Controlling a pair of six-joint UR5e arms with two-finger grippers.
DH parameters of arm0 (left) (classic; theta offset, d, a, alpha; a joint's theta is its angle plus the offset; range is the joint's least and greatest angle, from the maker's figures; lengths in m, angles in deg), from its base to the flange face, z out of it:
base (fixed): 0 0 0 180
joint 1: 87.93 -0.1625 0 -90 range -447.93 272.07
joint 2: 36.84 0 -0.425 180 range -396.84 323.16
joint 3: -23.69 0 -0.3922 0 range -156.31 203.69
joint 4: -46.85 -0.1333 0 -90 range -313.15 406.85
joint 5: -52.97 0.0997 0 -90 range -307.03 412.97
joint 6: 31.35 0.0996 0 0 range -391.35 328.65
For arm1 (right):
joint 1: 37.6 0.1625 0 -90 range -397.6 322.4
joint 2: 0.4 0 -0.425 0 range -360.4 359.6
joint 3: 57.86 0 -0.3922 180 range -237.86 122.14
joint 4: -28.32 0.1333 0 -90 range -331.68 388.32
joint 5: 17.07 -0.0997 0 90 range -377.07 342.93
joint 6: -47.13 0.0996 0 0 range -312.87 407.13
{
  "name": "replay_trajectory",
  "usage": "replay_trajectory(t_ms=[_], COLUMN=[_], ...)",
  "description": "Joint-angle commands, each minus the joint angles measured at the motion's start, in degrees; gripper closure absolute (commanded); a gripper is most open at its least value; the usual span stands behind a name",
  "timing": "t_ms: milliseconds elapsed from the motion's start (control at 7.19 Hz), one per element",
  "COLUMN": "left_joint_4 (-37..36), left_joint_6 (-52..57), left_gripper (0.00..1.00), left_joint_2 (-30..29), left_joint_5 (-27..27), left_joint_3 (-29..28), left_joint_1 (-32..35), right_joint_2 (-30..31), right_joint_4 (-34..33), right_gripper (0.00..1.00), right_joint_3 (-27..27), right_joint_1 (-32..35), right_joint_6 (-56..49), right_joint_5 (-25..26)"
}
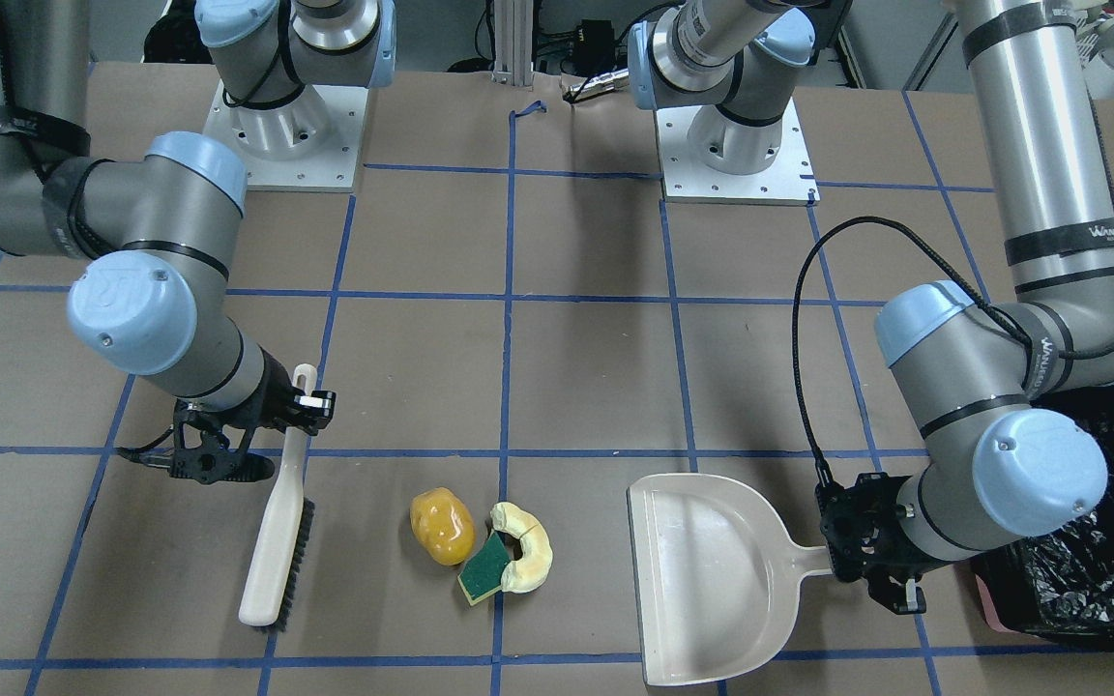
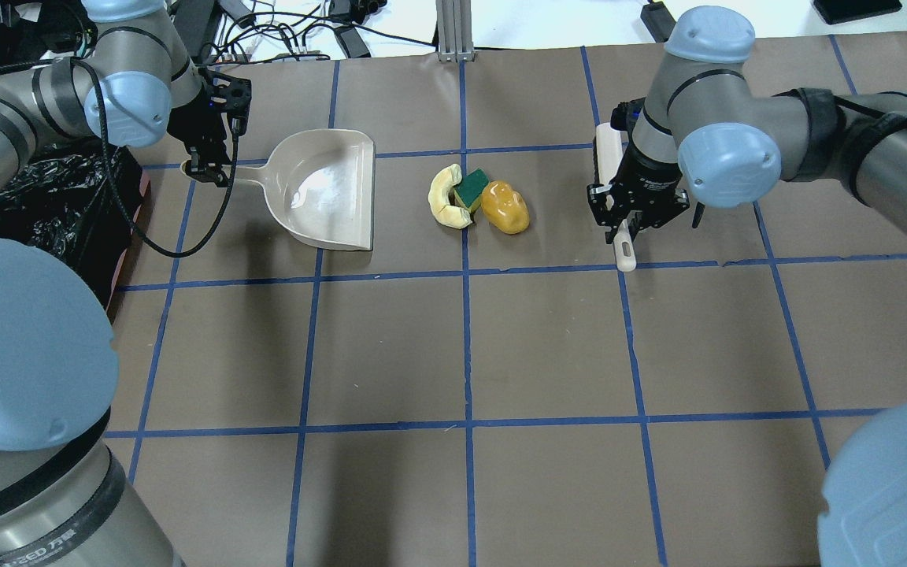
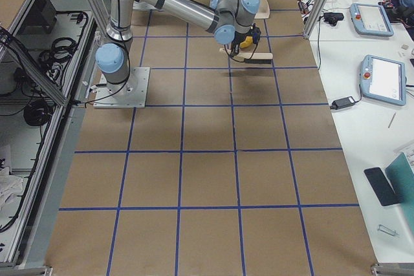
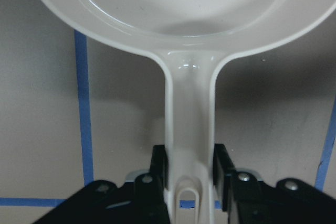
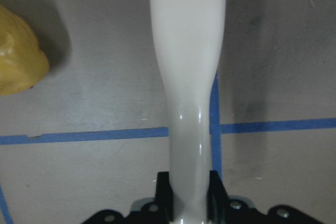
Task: Sweep and dump trash into bin
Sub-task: 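Lift the brush with the right gripper and move it behind the peel and potato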
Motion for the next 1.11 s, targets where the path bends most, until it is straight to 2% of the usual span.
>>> replay_trajectory(t_ms=[0,696,974], left_joint_4=[0.0,0.0,-0.09], left_joint_6=[0.0,0.0,0.09], left_gripper=[0.79,0.79,0.8], left_joint_2=[-0.08,-0.17,-0.26], left_joint_5=[0.04,0.04,0.04], left_joint_3=[0.0,0.09,0.09], left_joint_1=[0.04,0.04,0.04], right_joint_2=[-0.34,-2.8,-3.24], right_joint_4=[0.07,-0.46,-2.65], right_gripper=[1.0,1.0,1.0], right_joint_3=[0.01,0.01,0.01], right_joint_1=[4.15,9.61,10.41], right_joint_6=[7.44,11.95,12.92], right_joint_5=[-2.28,-2.9,-2.81])
